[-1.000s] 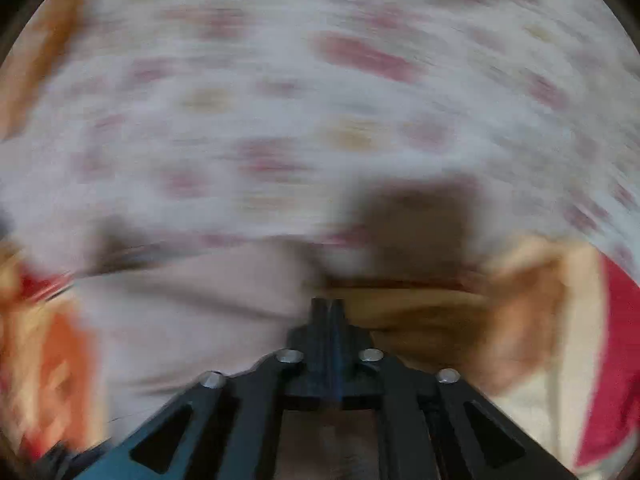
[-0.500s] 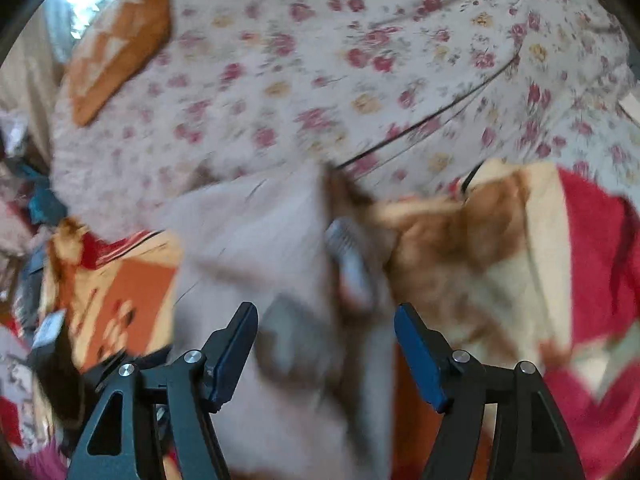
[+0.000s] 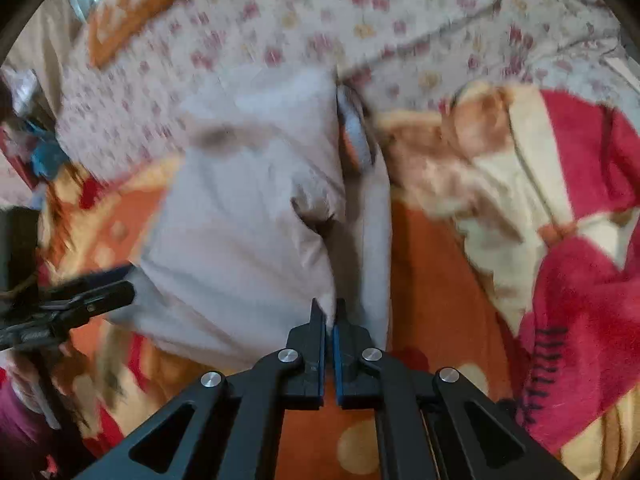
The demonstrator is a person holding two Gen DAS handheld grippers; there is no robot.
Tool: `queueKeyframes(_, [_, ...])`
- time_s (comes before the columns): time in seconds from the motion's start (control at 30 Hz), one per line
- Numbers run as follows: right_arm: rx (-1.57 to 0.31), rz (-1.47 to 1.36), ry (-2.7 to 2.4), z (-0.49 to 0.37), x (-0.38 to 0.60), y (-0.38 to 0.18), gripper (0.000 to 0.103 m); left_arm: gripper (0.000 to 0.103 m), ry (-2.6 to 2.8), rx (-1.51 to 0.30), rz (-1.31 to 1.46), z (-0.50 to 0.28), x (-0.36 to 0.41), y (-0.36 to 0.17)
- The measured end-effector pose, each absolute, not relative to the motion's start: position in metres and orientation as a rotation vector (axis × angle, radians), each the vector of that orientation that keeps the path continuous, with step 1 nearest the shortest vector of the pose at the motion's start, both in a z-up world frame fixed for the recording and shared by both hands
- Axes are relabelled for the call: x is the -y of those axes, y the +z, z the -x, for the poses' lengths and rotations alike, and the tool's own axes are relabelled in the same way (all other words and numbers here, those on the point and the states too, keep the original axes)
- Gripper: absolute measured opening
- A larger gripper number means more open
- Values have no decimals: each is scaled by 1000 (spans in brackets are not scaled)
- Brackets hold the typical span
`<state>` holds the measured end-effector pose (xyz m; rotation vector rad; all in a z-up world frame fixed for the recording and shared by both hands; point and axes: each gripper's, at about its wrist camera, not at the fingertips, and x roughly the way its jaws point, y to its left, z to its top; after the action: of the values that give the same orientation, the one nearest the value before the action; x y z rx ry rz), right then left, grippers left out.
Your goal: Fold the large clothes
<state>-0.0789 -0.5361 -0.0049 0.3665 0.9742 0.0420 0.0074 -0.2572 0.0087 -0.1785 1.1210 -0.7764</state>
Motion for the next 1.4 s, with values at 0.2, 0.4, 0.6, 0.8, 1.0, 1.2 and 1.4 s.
queueKeyframes(0.2, [-921, -311, -13, 39, 546, 4, 102, 89, -719, -1177, 320, -43, 257, -14])
queueKeyframes(0.4, [-1019, -567, 144, -12, 564, -53, 80, 99, -694, -1185, 276, -53, 280, -38])
queueKeyframes(0.6, [-983, -547, 148, -13, 541, -26, 37, 47, -757, -1176, 133, -55, 315, -19])
queueKeyframes(0.8, [-943, -607, 268, 30, 506, 35, 32, 29, -865, -1112, 117, -29, 278, 47])
queueKeyframes(1.0, [-964, -706, 335, 96, 466, 38, 32, 28, -916, -1129, 98, 31, 210, 83])
queueKeyframes(1.2, [-928, -702, 162, 90, 478, 18, 33, 30, -707, -1108, 133, 33, 190, 58])
queueKeyframes(1.4, [-897, -525, 83, 91, 484, 31, 80, 82, -704, -1110, 280, 21, 182, 24])
